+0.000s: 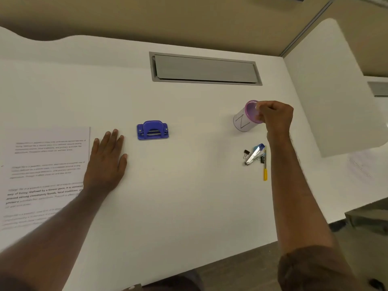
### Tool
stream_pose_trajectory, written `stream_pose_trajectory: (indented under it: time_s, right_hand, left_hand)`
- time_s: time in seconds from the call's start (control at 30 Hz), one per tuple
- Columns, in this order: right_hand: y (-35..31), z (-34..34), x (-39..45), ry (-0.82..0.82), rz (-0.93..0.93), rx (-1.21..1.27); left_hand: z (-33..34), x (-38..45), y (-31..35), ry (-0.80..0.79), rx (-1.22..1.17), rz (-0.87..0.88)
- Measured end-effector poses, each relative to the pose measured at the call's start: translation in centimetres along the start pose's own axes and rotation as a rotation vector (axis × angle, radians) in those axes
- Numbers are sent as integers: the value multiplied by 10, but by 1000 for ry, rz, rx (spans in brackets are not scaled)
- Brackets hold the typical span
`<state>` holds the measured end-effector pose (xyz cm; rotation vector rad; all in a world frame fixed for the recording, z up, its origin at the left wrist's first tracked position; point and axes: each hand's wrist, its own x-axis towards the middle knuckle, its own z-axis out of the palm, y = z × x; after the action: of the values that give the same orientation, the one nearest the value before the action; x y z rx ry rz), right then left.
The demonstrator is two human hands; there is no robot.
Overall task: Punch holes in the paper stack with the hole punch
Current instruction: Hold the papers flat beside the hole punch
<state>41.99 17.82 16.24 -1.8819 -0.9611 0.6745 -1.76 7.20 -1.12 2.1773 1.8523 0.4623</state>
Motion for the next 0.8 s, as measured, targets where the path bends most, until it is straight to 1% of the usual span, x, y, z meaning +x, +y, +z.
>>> stream_pose_trajectory:
  time_s: [0.1, 0.17, 0.27, 0.37, 0.57, 0.7, 0.8]
  right_hand:
    - [9, -8, 23, 78, -43, -267]
    - [12, -7, 32, 98, -67, -356]
    - [14, -4, 43, 125, -84, -426]
    - [16, -3, 51, 130, -75, -438]
    - [19, -6, 60, 103, 2, -380]
    - [21, -9, 61, 111, -11, -320]
    - [20, -11, 60, 93, -33, -325]
  left_hand:
    - [0, 1, 1, 3, 5, 2]
    - [1, 1, 1, 4, 10, 5]
    - [1, 0, 0, 13, 12, 10]
    - [1, 0, 0, 16, 8, 9]
    - [0, 1, 0, 13, 1, 6]
    - [2, 1, -2, -2, 3, -1]
    - [3, 1, -3, -4, 8, -4]
